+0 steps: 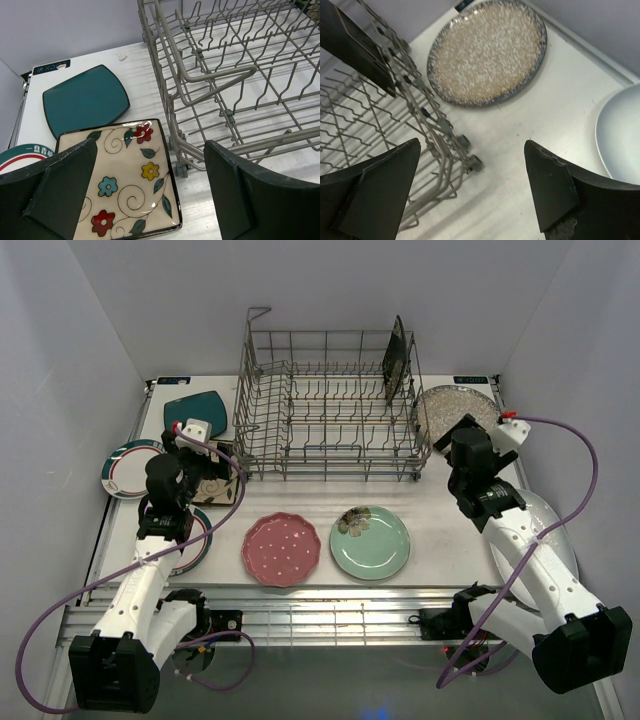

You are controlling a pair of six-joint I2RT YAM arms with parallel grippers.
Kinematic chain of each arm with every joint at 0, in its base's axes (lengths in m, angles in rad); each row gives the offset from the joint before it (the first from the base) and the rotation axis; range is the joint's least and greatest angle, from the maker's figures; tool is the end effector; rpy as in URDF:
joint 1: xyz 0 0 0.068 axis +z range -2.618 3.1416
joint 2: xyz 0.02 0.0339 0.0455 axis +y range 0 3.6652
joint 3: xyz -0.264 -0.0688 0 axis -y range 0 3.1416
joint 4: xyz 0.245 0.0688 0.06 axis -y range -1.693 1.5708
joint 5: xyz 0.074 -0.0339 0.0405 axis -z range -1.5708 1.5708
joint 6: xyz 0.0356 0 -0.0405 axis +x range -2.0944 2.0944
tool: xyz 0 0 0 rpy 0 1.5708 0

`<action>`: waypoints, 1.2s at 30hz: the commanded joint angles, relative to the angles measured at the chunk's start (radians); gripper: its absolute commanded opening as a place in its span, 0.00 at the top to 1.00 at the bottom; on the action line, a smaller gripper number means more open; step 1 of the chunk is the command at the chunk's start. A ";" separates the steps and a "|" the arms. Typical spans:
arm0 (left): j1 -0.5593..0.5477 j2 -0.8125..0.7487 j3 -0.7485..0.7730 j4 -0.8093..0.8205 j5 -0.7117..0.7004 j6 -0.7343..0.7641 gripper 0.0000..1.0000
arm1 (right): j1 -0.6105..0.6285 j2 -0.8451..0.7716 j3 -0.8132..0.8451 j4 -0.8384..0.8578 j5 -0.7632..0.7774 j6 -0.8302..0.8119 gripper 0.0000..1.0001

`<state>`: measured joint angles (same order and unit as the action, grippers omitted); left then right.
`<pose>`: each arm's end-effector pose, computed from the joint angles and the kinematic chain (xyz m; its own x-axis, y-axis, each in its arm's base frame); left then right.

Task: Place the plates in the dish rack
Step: Pick up the plate from the corner of the board.

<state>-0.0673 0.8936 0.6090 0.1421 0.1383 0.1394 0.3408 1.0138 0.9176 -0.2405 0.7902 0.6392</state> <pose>0.2139 -0.0193 0.2925 -0.1122 0.1455 -0.9830 0.2205 0.9682 0.1182 0.2192 0.0509 0.3411 -0.0132 0.4407 -0.8975 0.5042 0.7781 0.3747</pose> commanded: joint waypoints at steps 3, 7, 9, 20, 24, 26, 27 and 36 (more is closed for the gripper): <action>0.000 -0.025 0.031 0.004 -0.002 0.011 0.02 | -0.008 -0.079 -0.117 0.015 -0.022 0.186 0.10; 0.000 -0.027 0.029 0.004 0.003 0.012 0.02 | -0.039 -0.113 -0.192 0.035 -0.043 0.253 0.10; 0.000 -0.027 0.029 0.004 0.004 0.012 0.02 | -0.065 -0.107 -0.204 0.037 -0.077 0.278 0.10; 0.000 -0.024 0.028 0.004 0.026 0.006 0.02 | -0.307 -0.011 -0.273 0.211 -0.355 0.355 0.10; 0.000 -0.016 0.029 0.002 0.040 0.003 0.02 | -0.362 0.092 -0.205 0.228 -0.413 0.437 0.10; 0.000 -0.021 0.029 0.002 0.029 0.006 0.02 | -0.381 0.153 -0.169 0.230 -0.445 0.454 0.10; 0.000 -0.025 0.029 0.002 0.030 0.005 0.02 | -0.388 0.173 -0.136 0.228 -0.454 0.464 0.10; 0.000 -0.024 0.028 0.002 0.043 0.003 0.02 | -0.479 0.313 -0.141 0.434 -0.589 0.485 0.08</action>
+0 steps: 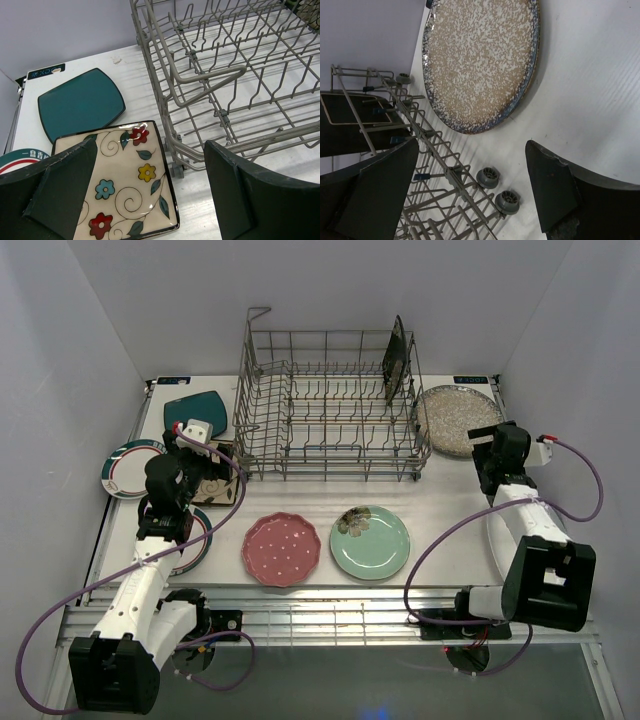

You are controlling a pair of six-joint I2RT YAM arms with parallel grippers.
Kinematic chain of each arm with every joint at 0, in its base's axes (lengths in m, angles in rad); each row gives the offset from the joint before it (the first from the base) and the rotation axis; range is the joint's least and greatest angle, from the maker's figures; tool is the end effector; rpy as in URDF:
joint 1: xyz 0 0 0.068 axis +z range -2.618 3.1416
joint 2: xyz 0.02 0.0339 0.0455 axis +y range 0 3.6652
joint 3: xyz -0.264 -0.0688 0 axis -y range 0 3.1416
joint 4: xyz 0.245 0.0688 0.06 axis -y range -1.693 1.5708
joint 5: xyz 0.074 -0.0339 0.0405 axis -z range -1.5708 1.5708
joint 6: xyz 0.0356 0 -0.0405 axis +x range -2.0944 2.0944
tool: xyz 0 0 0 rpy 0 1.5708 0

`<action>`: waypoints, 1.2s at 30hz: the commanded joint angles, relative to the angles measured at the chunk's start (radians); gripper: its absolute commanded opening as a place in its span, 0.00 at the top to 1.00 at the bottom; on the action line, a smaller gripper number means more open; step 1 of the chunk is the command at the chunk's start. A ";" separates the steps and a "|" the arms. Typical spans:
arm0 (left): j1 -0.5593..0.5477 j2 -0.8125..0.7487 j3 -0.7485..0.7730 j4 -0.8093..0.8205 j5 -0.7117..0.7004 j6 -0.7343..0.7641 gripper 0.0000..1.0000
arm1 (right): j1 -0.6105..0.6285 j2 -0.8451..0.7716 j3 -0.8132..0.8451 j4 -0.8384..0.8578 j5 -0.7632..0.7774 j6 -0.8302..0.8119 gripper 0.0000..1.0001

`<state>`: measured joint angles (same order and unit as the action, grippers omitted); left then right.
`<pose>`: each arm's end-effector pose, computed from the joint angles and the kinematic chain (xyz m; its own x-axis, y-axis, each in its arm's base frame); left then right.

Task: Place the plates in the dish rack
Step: Pick up the plate from the corner of the board.

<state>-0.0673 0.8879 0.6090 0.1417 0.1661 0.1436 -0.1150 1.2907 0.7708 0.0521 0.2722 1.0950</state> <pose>0.2127 -0.0202 0.2936 -0.1022 0.1483 -0.9836 0.2469 0.9617 0.1194 0.2831 -0.0423 0.2487 0.1050 0.8498 -0.5166 0.5580 0.3797 0.7379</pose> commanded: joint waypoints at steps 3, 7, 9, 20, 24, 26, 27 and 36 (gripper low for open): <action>0.000 -0.023 0.025 0.002 0.021 -0.002 0.02 | -0.026 0.120 0.054 0.141 -0.085 0.036 0.06; 0.000 -0.024 0.025 0.002 0.023 -0.001 0.02 | -0.028 0.220 0.107 0.147 -0.110 0.034 0.08; 0.000 -0.020 0.025 0.002 0.023 -0.001 0.02 | -0.028 0.239 0.104 0.175 -0.116 0.028 0.07; 0.000 -0.014 0.023 0.002 0.019 0.002 0.02 | -0.038 0.334 0.048 0.327 -0.117 0.017 0.00; 0.000 -0.012 0.023 0.002 0.016 0.004 0.02 | -0.045 0.377 0.053 0.338 -0.117 0.020 0.05; 0.000 -0.012 0.023 0.002 0.015 0.005 0.02 | -0.045 0.400 0.051 0.353 -0.119 0.028 0.06; 0.000 -0.012 0.024 0.002 0.015 0.007 0.02 | -0.045 0.406 0.051 0.354 -0.119 0.032 0.06; 0.000 -0.026 0.025 -0.002 0.015 0.005 0.02 | -0.046 0.484 0.076 0.388 -0.110 0.051 0.15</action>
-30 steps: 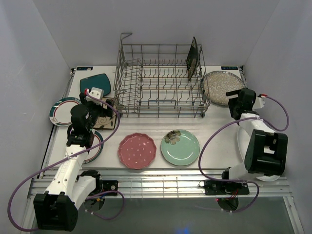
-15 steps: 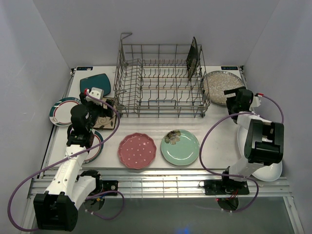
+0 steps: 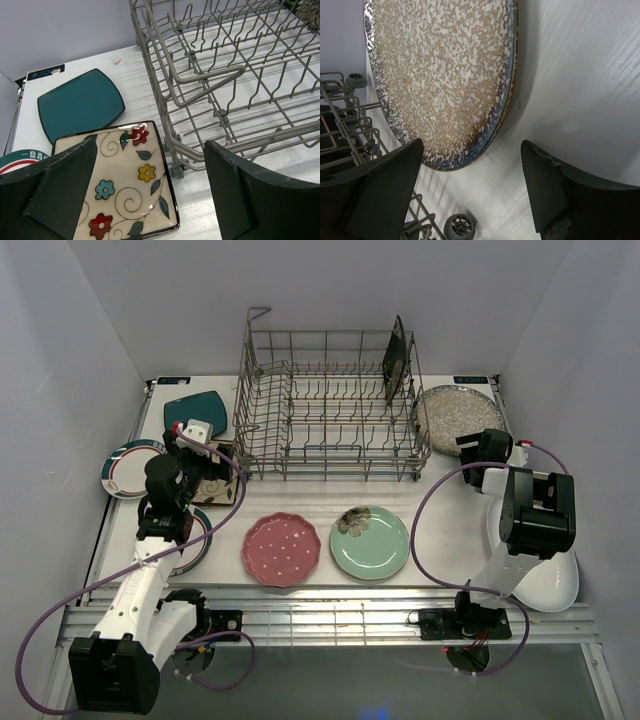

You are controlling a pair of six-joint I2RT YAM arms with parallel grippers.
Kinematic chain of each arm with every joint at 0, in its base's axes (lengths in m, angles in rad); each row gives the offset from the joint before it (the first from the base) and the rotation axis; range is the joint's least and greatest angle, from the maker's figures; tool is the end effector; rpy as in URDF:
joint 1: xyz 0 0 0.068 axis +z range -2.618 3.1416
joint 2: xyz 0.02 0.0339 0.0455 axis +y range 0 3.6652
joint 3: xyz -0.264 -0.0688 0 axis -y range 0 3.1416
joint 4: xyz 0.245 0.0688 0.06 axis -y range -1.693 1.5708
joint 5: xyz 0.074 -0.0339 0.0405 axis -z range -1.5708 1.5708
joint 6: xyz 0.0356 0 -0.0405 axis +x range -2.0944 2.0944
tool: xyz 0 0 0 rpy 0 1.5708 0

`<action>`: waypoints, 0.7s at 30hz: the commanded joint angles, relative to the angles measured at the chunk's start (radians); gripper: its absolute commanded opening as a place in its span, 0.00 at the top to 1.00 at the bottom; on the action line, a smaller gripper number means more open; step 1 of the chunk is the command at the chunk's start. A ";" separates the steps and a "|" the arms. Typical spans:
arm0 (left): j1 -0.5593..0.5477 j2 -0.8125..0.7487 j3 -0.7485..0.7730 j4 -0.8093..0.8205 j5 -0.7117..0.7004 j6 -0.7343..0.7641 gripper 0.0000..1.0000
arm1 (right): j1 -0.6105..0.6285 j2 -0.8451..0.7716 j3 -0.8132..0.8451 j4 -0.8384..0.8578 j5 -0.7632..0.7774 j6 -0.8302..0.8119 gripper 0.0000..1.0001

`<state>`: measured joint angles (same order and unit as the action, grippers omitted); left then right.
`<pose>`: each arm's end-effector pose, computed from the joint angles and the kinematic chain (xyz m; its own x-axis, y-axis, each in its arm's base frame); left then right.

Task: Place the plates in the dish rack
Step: Pick up the plate from the corner of the board.

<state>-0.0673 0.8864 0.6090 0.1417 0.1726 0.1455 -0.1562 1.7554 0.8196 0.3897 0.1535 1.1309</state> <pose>0.2123 -0.0204 0.2939 -0.0993 0.1499 -0.9837 0.2531 0.9599 0.1207 0.3502 -0.0607 0.1547 0.0374 0.8993 -0.4358 0.5846 0.3340 0.7394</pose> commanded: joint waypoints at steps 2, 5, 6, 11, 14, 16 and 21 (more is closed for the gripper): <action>0.000 -0.026 0.025 -0.002 0.010 0.003 0.02 | -0.005 0.036 0.032 0.051 0.018 0.024 0.17; 0.000 -0.027 0.023 -0.002 0.011 0.003 0.02 | -0.005 0.062 0.039 0.060 0.029 0.038 0.21; 0.000 -0.027 0.024 -0.004 0.011 0.005 0.02 | -0.005 0.067 0.038 0.081 0.031 0.041 0.22; 0.000 -0.027 0.023 -0.004 0.010 0.003 0.02 | -0.005 0.113 0.030 0.139 0.020 0.076 0.27; 0.000 -0.026 0.024 -0.004 0.010 0.003 0.02 | -0.005 0.134 0.030 0.167 0.026 0.079 0.27; 0.000 -0.027 0.023 -0.004 0.010 0.005 0.02 | -0.005 0.144 0.027 0.185 0.032 0.086 0.27; 0.000 -0.026 0.023 -0.002 0.013 0.005 0.02 | -0.005 0.170 0.003 0.239 0.047 0.113 0.32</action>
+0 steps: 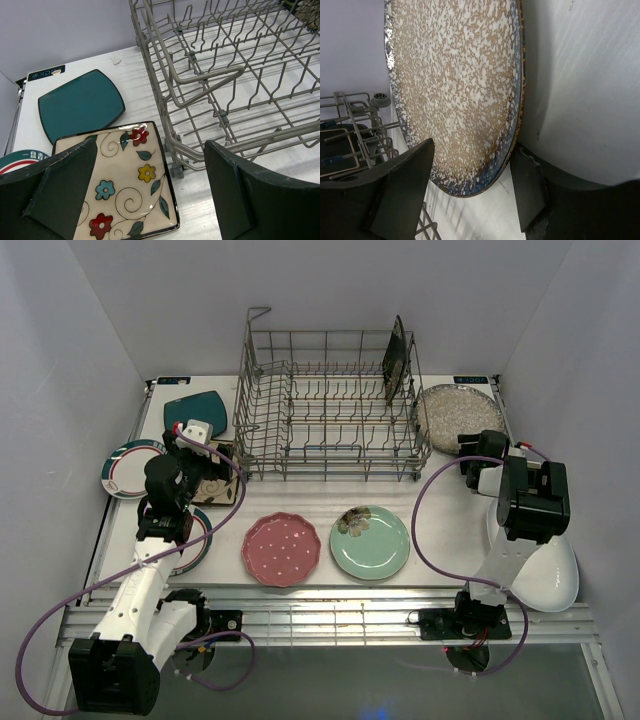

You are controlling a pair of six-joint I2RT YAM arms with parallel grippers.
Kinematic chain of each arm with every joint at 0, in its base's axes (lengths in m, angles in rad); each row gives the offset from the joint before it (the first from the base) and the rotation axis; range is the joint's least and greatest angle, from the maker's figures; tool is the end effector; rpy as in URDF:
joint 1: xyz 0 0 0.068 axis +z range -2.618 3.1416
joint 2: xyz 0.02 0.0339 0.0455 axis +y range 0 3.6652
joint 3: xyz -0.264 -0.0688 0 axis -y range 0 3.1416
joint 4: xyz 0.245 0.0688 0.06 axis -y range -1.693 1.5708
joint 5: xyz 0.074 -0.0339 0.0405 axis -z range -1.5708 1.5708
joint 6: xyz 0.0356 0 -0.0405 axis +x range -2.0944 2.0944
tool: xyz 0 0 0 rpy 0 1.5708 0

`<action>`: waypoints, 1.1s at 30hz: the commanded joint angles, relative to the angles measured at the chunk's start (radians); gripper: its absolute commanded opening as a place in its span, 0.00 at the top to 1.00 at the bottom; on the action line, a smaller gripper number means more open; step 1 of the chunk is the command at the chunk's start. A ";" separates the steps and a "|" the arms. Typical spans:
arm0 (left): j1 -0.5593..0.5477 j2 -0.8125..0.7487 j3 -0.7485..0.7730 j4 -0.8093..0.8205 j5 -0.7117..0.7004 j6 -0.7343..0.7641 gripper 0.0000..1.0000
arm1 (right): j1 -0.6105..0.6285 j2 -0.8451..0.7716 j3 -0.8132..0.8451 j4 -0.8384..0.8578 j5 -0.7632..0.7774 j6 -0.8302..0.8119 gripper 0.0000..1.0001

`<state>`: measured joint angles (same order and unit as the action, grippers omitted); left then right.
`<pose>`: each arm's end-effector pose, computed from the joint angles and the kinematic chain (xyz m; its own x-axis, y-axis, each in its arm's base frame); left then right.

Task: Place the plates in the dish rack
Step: Pick up the plate from the corner of the board.

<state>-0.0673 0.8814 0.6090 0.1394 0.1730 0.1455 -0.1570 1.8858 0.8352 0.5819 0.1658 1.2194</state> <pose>0.2114 -0.0204 0.2946 -0.0966 0.1497 -0.9840 0.2532 0.9598 0.1211 0.3675 -0.0641 0.1325 0.1278 0.9173 -0.3771 0.5220 0.2611 0.8120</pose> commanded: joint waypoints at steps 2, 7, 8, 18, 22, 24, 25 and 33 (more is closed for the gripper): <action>0.000 -0.019 0.023 0.000 0.013 0.005 0.02 | -0.006 0.047 -0.022 0.062 0.040 0.029 0.34; 0.000 -0.019 0.024 -0.001 0.013 0.005 0.02 | -0.006 0.050 -0.030 0.068 0.046 0.031 0.44; 0.000 -0.021 0.023 -0.001 0.011 0.005 0.02 | -0.006 0.050 -0.027 0.068 0.044 0.031 0.44; 0.000 -0.021 0.023 -0.001 0.008 0.005 0.02 | -0.009 0.044 -0.038 0.067 0.034 0.035 0.88; 0.000 -0.022 0.025 -0.003 0.010 0.005 0.02 | -0.009 0.032 -0.041 0.064 0.044 0.022 0.92; 0.000 -0.025 0.025 -0.003 0.006 0.005 0.02 | -0.009 0.019 -0.045 0.062 0.057 0.005 0.92; 0.000 -0.025 0.025 -0.003 0.006 0.005 0.02 | -0.009 0.013 -0.045 0.056 0.061 0.000 0.92; 0.000 -0.029 0.031 -0.007 0.011 0.006 0.02 | -0.006 -0.059 -0.015 -0.062 0.136 -0.078 0.92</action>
<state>-0.0673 0.8749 0.6090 0.1379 0.1730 0.1459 -0.1680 1.8931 0.8021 0.5777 0.2211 1.2457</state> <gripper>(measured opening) 0.979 0.124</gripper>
